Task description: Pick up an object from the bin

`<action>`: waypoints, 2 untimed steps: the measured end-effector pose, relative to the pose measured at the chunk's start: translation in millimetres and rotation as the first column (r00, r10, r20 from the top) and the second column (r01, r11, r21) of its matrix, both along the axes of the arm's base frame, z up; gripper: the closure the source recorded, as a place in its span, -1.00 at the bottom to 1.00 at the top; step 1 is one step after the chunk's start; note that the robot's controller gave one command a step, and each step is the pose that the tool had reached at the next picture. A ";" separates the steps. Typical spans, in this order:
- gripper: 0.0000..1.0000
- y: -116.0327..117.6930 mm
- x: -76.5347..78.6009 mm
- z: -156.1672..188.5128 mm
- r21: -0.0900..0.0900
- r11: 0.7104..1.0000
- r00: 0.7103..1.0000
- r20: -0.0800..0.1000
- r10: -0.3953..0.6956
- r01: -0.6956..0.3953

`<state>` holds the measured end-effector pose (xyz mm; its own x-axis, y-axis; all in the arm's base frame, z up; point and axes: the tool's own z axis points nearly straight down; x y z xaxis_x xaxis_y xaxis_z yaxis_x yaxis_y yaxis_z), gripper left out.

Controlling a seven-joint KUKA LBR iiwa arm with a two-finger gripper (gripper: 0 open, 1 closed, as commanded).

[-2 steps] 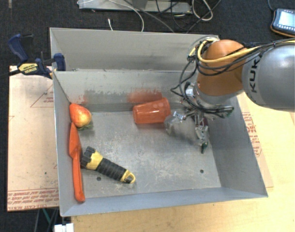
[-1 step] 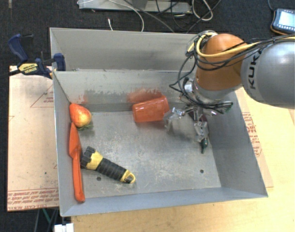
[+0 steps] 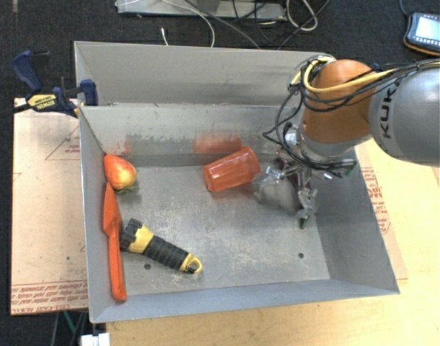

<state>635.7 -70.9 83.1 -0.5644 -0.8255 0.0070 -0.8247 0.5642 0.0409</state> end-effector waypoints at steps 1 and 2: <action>-1.00 4.8 3.8 0.8 0.002 1.000 1.000 -0.003 0.016 -0.016; -1.00 5.3 1.1 -2.9 0.004 1.000 1.000 -0.003 0.010 -0.010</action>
Offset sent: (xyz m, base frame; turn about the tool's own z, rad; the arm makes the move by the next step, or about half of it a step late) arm -0.0136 -0.0168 -0.0131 0.2394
